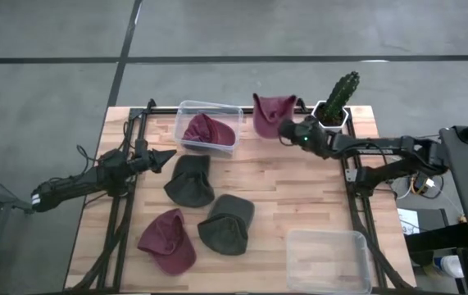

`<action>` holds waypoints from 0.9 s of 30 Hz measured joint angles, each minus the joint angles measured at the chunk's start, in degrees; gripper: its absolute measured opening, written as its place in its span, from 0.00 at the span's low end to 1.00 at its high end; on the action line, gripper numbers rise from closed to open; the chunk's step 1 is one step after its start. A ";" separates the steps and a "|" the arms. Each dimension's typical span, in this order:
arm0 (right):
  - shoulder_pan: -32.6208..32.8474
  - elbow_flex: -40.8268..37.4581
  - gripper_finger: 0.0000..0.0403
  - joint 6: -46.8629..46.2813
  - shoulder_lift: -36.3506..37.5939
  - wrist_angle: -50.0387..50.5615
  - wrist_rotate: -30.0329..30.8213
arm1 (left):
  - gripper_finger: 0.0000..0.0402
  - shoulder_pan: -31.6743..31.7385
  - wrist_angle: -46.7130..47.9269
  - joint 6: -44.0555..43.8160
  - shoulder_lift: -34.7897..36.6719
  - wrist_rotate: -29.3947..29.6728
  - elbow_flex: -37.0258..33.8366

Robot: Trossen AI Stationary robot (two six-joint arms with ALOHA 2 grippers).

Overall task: Pick and place caps into container
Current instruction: Put the top red cap into the top transparent container

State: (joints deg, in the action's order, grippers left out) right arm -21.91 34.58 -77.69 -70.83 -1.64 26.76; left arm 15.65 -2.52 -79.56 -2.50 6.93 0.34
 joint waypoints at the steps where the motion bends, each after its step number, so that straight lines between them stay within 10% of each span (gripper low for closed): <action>1: 0.00 0.65 0.03 1.48 0.96 0.23 0.04 | 0.00 0.00 -0.02 -0.06 0.00 -0.01 0.00; 14: -0.45 13.25 0.03 32.13 7.71 1.45 -8.37 | 0.00 -0.01 0.00 -0.16 0.00 -0.01 0.00; 27: -1.85 32.77 0.03 47.44 -4.57 14.14 -29.10 | 0.00 -0.01 -6.62 0.04 0.00 -0.22 0.00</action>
State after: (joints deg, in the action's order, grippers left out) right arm -23.77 67.35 -30.25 -75.41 12.50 -2.34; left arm 15.64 -9.15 -79.53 -2.50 6.70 0.34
